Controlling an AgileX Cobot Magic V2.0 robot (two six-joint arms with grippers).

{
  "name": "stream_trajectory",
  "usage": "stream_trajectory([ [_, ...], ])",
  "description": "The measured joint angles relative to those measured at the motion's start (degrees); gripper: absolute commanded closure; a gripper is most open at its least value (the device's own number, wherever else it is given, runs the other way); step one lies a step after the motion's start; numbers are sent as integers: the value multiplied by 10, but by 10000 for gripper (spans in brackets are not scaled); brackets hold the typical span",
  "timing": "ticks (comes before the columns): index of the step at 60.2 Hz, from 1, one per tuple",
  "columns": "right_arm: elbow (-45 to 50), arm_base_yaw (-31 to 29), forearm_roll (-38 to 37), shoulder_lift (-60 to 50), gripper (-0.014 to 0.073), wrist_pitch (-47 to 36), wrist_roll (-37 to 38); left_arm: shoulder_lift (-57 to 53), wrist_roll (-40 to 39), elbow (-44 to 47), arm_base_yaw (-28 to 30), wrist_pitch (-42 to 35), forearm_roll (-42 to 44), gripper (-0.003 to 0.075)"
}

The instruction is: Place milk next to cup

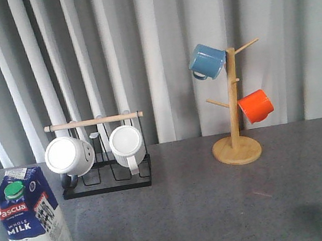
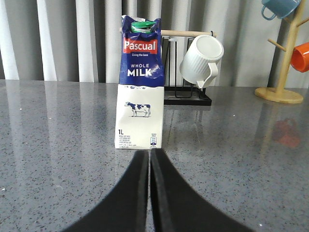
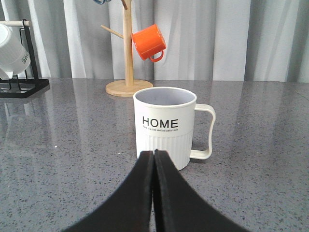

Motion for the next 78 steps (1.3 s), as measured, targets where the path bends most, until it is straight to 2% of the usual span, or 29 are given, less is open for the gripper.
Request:
stream_trajectory([
  [29, 0, 0, 10, 0, 602, -14, 1, 0, 0, 0, 0, 0, 0, 726],
  [54, 0, 0, 226, 0, 602, -64, 16, 0, 0, 0, 0, 0, 0, 726],
  [78, 0, 0, 249, 0, 602, -73, -8, 0, 0, 0, 0, 0, 0, 726],
])
